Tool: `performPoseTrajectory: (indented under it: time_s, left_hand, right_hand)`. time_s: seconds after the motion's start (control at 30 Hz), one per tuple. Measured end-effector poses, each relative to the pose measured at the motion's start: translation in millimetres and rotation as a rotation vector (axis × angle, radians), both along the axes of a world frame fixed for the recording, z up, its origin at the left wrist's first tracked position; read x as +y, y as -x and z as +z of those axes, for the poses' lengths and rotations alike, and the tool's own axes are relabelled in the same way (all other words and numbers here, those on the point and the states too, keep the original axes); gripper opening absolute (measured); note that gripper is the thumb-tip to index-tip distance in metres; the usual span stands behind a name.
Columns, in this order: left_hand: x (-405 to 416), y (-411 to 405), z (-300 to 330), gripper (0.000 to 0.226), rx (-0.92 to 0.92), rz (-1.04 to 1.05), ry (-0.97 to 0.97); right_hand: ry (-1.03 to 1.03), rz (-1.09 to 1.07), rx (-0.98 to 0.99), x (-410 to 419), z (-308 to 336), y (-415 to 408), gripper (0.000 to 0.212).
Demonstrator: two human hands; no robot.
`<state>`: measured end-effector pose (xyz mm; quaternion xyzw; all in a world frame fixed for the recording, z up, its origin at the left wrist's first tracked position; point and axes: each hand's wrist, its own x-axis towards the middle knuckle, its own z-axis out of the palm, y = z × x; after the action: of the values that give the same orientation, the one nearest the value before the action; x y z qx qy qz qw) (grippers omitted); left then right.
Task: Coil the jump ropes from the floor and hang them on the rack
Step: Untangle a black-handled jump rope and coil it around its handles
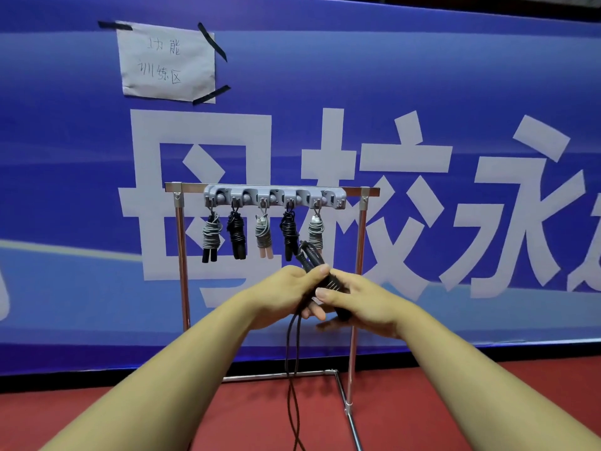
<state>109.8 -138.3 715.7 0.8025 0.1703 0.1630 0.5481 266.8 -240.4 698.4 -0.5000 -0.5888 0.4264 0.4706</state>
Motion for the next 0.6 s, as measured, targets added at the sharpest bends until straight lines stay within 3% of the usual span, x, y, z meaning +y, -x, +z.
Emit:
performPoseTrajectory:
  time_s: [0.13, 0.27, 0.43, 0.5, 0.6]
  left_hand:
    - [-0.1, -5.4, 2.7, 0.066, 0.009, 0.108, 0.052]
    - [-4.6, -5.8, 4.6, 0.069, 0.142, 0.233, -0.065]
    - [6.6, 4.4, -7.5, 0.050, 0.073, 0.254, -0.035]
    - [6.8, 2.2, -13.7, 0.044, 0.018, 0.288, -0.055]
    - [2.8, -1.5, -16.8, 0.049, 0.015, 0.336, -0.127]
  right_hand:
    - [-0.033, -0.095, -0.136, 7.7, -1.3, 7.2, 0.026]
    - [-0.077, -0.220, -0.256, 12.3, -5.1, 6.2, 0.022]
    - [-0.098, -0.374, -0.475, 13.2, -12.7, -9.7, 0.021]
    - [-0.064, -0.369, -0.425, 12.7, -9.7, -9.3, 0.019]
    - [0.007, -0.322, -0.160, 12.4, -5.5, -4.5, 0.029]
